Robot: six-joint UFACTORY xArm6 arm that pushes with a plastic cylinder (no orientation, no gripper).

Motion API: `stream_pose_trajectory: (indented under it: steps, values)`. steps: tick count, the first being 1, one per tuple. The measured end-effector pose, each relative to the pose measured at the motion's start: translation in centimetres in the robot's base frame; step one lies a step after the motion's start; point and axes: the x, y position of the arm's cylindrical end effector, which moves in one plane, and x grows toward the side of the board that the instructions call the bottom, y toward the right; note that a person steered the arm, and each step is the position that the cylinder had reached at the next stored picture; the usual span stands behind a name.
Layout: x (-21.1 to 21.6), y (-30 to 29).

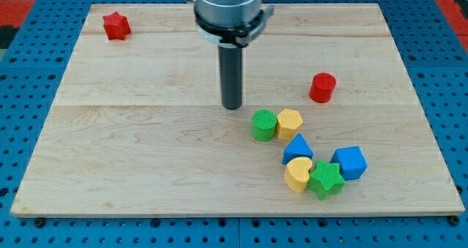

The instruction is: Nudge the green star up a bit

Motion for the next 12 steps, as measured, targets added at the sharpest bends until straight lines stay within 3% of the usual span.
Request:
stream_pose_trajectory:
  steps: [1, 2, 4, 6, 7, 8, 9, 10, 12]
  values:
    - [0.0, 0.3]
    - [2.6, -4.7]
    - [17.0, -7.6]
    - [7.9, -7.7]
    - [0.9, -13.9]
    - [-0.9, -16.0]
    - [-0.6, -15.4]
    - [6.7, -13.0]
    - [11.2, -8.8]
